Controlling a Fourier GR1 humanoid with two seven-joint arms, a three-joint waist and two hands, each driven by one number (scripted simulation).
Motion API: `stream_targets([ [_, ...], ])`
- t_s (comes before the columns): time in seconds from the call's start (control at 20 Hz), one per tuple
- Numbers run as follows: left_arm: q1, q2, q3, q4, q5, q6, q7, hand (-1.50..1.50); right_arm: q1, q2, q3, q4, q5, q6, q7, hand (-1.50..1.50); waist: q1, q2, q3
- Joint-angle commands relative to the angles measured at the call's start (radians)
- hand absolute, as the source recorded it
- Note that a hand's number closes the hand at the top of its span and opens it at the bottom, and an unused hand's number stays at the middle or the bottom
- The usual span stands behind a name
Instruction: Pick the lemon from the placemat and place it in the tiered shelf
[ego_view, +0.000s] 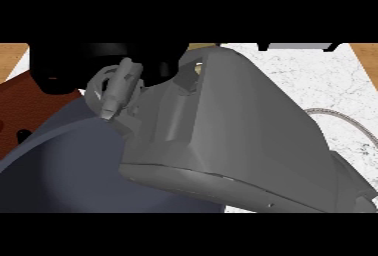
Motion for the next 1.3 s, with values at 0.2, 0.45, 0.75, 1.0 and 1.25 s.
stream_targets([
  [0.2, 0.003, -0.052, -0.041, -0.01, -0.007, -0.01, 0.025, 0.0, -0.174, -0.035, -0.19, 0.28, -0.023, 0.021, -0.058, 1.5, 0.001, 0.01, -0.012],
  [0.45, -0.022, -0.061, -0.045, -0.016, -0.021, -0.003, 0.043, 0.0, -0.194, -0.019, -0.203, 0.454, -0.031, 0.017, -0.191, 1.5, 0.005, 0.014, -0.012],
  [0.75, -0.071, -0.079, -0.035, 0.034, -0.04, 0.009, 0.029, 0.0, -0.271, -0.022, -0.226, 0.628, -0.007, 0.007, -0.309, 1.5, 0.008, 0.017, -0.013],
  [1.0, -0.035, -0.1, -0.046, 0.02, -0.051, 0.006, 0.013, 0.0, -0.225, -0.041, -0.236, 0.716, 0.026, -0.046, -0.42, 1.5, 0.004, 0.016, -0.012],
  [1.25, -0.04, -0.092, -0.037, 0.032, -0.05, -0.012, 0.012, 0.0, -0.287, -0.039, -0.266, 0.858, 0.046, -0.1, -0.494, 1.5, 0.016, 0.021, -0.013],
])
